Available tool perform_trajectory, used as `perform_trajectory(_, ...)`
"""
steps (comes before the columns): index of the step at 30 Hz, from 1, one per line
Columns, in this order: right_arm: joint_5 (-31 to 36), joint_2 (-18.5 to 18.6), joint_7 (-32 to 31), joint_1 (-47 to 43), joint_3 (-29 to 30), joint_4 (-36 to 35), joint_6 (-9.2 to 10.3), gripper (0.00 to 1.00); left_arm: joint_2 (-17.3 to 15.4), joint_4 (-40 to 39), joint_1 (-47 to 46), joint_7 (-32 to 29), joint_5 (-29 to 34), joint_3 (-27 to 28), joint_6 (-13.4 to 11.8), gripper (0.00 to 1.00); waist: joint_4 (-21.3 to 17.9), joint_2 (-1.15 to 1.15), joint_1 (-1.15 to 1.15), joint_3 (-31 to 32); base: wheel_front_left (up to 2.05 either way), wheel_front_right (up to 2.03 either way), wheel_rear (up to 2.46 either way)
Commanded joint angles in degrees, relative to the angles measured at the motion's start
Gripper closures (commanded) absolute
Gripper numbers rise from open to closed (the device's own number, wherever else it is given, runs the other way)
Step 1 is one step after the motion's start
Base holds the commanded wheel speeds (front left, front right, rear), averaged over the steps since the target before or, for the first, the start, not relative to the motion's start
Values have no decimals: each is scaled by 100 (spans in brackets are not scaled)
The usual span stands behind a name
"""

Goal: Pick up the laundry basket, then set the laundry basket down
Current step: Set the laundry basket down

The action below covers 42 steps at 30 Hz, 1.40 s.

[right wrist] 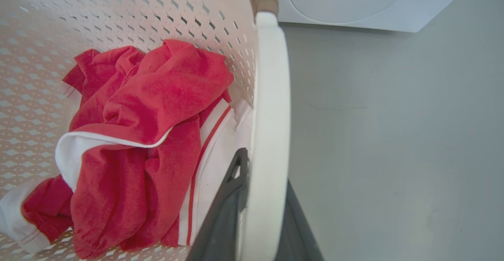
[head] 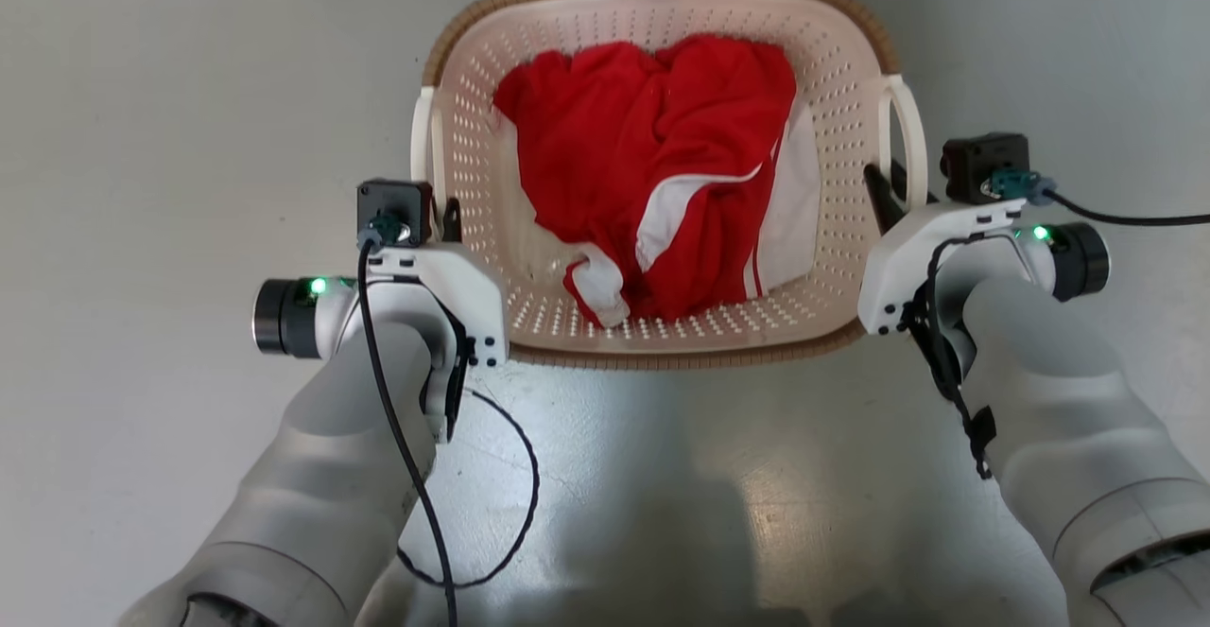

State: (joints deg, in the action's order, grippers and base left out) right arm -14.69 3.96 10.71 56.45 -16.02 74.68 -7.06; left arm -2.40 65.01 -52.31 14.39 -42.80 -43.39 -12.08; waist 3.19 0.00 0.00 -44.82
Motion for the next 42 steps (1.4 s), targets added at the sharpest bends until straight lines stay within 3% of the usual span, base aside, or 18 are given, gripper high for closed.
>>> perform_trajectory(1, 140, -108, 132, -71, -69, -73, -43, 100, -183, -58, -120, 61, 117, 134, -52, 100, 18, 0, 0, -83, 0, 0, 0)
perform_trajectory(36, 520, -108, 118, 90, 236, -73, -43, 100, -66, 39, -315, 61, 903, 711, 76, 100, 93, 0, 0, -579, 0, 0, 0)
perform_trajectory(39, 520, -108, 106, 92, 234, -73, -43, 82, -61, 62, -318, 61, 939, 737, 81, 100, 95, 0, 0, -579, 0, 0, 0)
perform_trajectory(41, 523, -108, 100, 84, 237, -73, -43, 66, -58, 103, -308, 61, 948, 751, 88, 69, 98, 0, 0, -571, 0, 0, 0)
perform_trajectory(42, 527, -108, 98, 81, 242, -73, -43, 58, -56, 129, -305, 61, 946, 759, 90, 62, 99, 0, 0, -567, 0, 0, 0)
